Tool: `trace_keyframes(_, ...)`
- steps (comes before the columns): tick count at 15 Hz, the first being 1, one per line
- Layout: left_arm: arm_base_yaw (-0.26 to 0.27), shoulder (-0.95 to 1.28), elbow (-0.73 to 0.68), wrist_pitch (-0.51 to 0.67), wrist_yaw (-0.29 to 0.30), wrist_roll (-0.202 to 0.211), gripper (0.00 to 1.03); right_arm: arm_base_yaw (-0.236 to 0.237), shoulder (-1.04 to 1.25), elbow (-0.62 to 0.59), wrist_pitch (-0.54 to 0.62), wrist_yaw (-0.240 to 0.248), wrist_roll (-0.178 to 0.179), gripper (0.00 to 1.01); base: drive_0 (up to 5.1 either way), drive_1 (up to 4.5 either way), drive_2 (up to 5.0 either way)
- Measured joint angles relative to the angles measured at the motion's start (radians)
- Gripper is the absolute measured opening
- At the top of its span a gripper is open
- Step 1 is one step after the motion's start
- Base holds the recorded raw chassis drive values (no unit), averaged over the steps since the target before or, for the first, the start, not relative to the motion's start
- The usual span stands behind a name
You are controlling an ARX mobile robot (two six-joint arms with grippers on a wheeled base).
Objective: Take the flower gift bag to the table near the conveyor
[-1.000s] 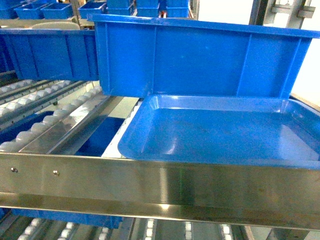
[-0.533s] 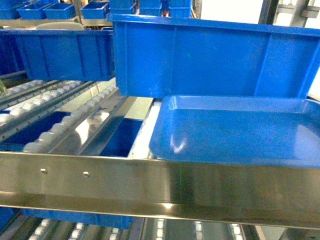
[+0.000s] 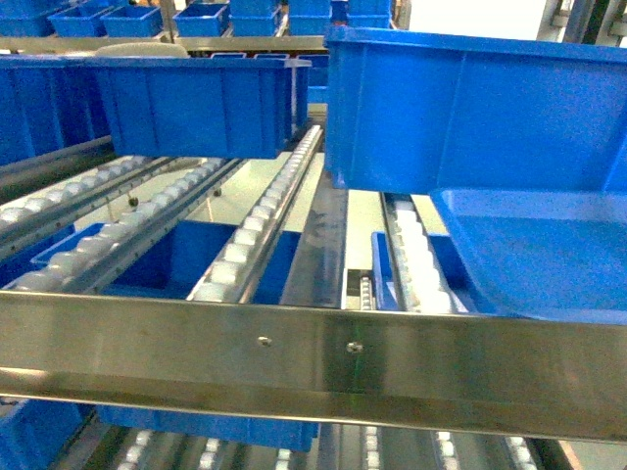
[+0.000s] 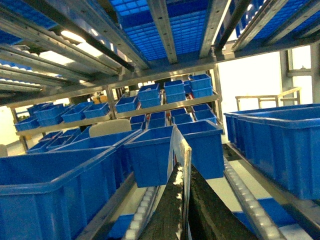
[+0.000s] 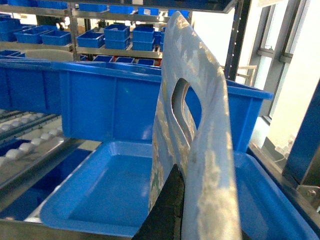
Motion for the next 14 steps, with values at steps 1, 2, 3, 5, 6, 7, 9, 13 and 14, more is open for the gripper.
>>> trace_keyframes(1,0.0,0.0,0.0,-0.001,-0.001,0.0,0.02,0.0,-0.001,0.0,0.003,0.0,0.0,0.02,-4.6,2.77,2.8)
trace_keyframes(2,0.0,0.0,0.0,0.0,-0.001,0.0,0.02,0.0,-0.002,0.0,0.002,0.0,0.0,0.02,-4.8,2.52,2.5)
trace_keyframes(3,0.0,0.0,0.0,0.0,-0.001,0.0,0.02,0.0,-0.002,0.0,0.001,0.0,0.0,0.02,-4.9,2.48,2.5)
trace_keyframes(5,0.0,0.0,0.0,0.0,-0.001,0.0,0.02,0.0,-0.002,0.0,0.001,0.0,0.0,0.02,-4.9,2.48,2.5)
trace_keyframes(6,0.0,0.0,0.0,0.001,-0.001,0.0,0.02,0.0,-0.003,0.0,0.004,0.0,0.0,0.02,-4.9,2.48,2.5)
trace_keyframes(7,0.0,0.001,0.0,0.0,-0.001,0.0,0.02,0.0,-0.002,0.0,0.002,0.0,0.0,0.02,-4.9,2.48,2.5)
trace_keyframes(9,0.0,-0.001,0.0,0.001,-0.001,0.0,0.02,0.0,-0.002,0.0,0.003,0.0,0.0,0.02,-4.9,2.48,2.5)
trace_keyframes(13,0.0,0.0,0.0,0.0,-0.001,0.0,0.02,0.0,-0.002,0.0,0.0,0.0,0.0,0.02,-4.8,1.11,3.6)
trace_keyframes(14,0.0,0.0,0.0,0.0,-0.001,0.0,0.02,0.0,-0.002,0.0,0.001,0.0,0.0,0.02,-4.6,1.27,3.8)
